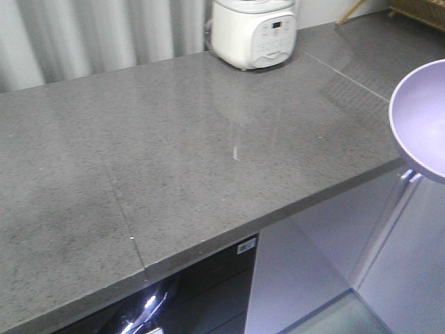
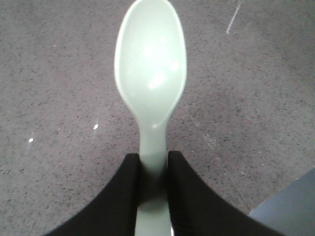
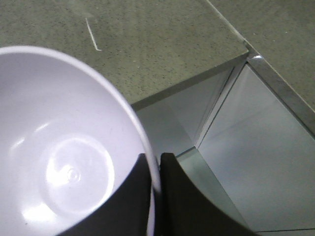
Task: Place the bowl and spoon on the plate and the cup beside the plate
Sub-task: 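Drive the base, carrying spoon and bowl, toward the counter with the plate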
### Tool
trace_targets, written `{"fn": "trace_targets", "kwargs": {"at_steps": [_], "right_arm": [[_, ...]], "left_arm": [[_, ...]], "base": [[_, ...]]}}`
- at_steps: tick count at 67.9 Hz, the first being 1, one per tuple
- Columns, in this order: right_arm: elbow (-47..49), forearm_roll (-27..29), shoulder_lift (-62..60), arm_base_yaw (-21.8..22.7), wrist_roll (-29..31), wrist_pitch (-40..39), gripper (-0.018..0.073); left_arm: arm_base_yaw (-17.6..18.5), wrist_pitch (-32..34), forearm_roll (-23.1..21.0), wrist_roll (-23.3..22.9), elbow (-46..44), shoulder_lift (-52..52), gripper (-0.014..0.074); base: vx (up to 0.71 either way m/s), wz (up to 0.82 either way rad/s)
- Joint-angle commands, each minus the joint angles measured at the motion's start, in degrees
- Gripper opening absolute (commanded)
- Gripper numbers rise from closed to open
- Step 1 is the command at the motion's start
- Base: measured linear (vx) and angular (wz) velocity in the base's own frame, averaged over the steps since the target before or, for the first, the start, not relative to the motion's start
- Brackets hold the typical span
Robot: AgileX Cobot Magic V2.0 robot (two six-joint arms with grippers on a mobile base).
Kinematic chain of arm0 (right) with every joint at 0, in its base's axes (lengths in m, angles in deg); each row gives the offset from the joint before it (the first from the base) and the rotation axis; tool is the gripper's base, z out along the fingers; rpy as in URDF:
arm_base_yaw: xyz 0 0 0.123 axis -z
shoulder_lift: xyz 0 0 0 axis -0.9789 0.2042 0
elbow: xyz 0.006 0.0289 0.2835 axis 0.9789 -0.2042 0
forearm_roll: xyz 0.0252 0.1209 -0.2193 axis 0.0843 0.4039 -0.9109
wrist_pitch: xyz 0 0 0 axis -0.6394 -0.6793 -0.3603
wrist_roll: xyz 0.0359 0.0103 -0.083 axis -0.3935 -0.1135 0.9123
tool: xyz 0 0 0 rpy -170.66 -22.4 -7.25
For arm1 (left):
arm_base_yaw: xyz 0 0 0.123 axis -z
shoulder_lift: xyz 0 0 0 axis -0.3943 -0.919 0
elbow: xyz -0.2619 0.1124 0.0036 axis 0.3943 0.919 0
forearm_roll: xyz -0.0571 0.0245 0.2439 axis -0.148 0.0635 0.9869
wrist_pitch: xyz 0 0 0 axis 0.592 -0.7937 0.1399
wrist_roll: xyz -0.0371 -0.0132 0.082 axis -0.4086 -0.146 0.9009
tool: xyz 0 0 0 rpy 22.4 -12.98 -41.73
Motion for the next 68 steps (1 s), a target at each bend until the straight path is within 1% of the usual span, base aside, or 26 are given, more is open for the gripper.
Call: {"fn": "trace_targets", "kwargs": {"at_steps": [1,68], "right_arm": [[1.51,-0.25,-0.6,0.18,0.67,-3.35,-0.0006],[1.51,-0.25,-0.6,0.18,0.67,-3.29,-0.0006]], "left_arm": [[0.25,1.39,0.16,0.1,-1.51,1.2,-0.0006],[0.25,1.39,0.16,0.1,-1.51,1.2,-0.0006]], "base": [[-0.01,-0.36],[0.03,-0.4]]}}
